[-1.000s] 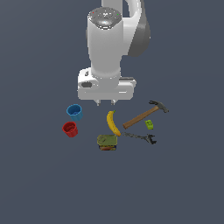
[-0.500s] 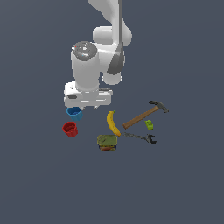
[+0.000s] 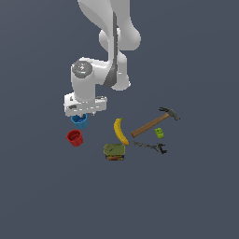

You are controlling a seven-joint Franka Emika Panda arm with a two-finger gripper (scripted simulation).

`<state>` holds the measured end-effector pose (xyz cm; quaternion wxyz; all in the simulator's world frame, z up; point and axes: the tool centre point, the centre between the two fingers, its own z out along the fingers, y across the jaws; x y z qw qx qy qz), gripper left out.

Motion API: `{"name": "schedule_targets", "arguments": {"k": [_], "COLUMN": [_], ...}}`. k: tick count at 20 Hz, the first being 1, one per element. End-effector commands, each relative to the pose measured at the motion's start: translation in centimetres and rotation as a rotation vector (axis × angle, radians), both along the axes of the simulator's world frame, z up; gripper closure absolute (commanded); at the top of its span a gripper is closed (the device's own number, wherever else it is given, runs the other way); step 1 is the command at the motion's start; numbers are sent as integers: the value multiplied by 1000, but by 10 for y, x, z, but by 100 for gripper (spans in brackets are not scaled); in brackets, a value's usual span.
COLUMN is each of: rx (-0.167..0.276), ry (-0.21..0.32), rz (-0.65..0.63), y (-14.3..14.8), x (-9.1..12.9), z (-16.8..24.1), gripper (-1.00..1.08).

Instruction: Pick up a designated object from a clutter of objects.

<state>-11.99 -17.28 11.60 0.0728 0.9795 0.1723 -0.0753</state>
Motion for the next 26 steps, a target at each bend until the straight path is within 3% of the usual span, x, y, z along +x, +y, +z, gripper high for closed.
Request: {"name": "schedule_targets", "arguments": {"k": [1, 7, 26], "rx": [1, 4, 4], "ry": [9, 20, 21], "rz": [31, 67, 70], "y": [-7, -15, -20], "x": [-11, -26, -31], "z": [-10, -21, -52], "gripper": [-20, -20, -20]}}
